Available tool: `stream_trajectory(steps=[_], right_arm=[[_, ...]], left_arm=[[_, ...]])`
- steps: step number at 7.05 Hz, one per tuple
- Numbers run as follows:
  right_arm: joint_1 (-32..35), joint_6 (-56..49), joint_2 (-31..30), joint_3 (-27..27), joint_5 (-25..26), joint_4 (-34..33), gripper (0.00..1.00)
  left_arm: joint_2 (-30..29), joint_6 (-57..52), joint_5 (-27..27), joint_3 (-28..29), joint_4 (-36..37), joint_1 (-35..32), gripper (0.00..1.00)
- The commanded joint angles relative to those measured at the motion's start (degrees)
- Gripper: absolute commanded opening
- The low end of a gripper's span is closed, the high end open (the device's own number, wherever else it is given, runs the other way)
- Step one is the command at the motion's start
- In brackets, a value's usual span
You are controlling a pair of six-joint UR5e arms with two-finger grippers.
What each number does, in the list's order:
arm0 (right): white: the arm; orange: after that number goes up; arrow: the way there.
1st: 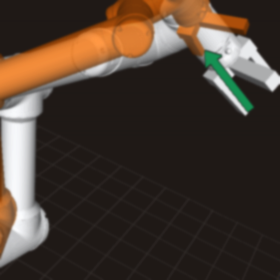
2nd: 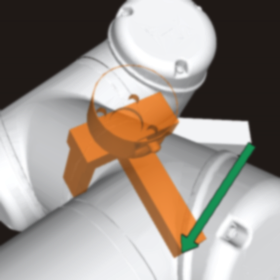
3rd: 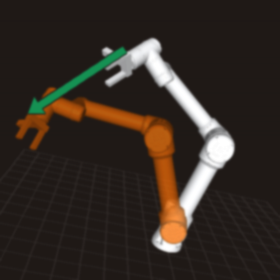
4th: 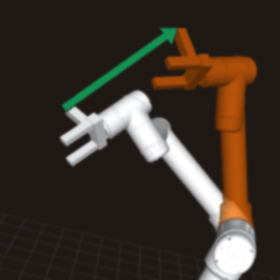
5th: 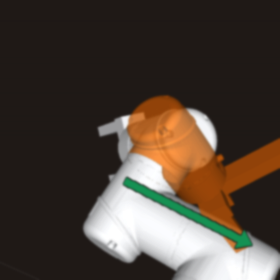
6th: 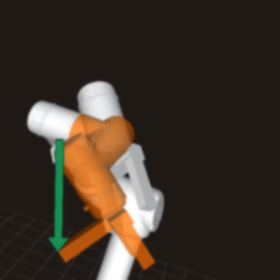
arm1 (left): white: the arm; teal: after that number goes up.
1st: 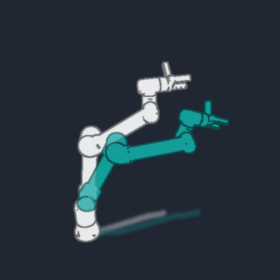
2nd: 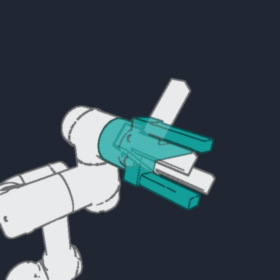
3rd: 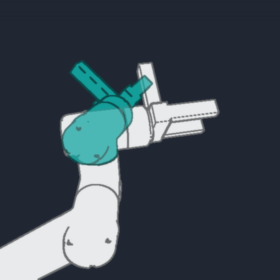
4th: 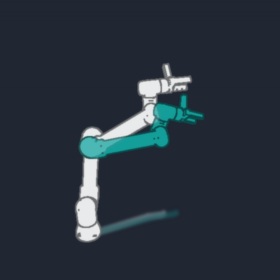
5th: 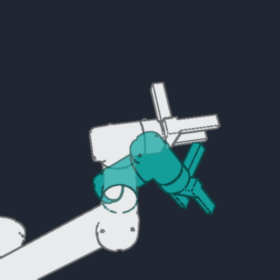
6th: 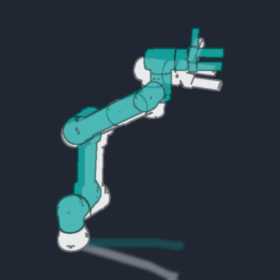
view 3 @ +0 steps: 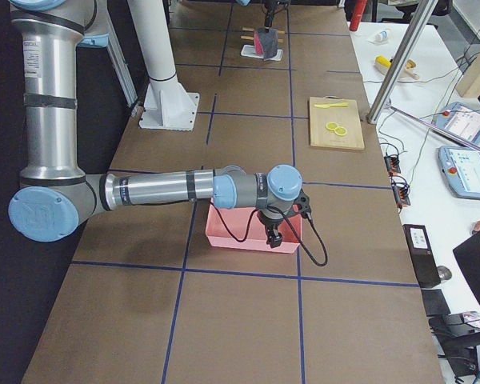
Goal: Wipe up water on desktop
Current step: 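Lower the left gripper onto the grey cloth on the white tray and grasp it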
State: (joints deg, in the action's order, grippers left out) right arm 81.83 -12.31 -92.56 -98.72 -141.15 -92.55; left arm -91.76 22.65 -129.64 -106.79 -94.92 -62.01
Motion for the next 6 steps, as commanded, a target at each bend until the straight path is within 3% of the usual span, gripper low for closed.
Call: stream_trajectory(steps=[1,5,6], right_arm=[[-0.01,0.0,0.01,0.02,0.0,0.0,1.0],[-0.01,0.09,0.01,-0.07,-0.09,0.0,1.0],[-0.01,0.09,0.09,-0.51,-0.09,0.09,1.0]], left_arm=[[0.0,0.03,0.0,-0.17,0.08,-0.04,0.08],[0.0,2.22,0.09,-2.27,0.17,-0.05,0.0],[-0.26,7.18,-0.35,-5.59,0.43,-0.05,0.0]])
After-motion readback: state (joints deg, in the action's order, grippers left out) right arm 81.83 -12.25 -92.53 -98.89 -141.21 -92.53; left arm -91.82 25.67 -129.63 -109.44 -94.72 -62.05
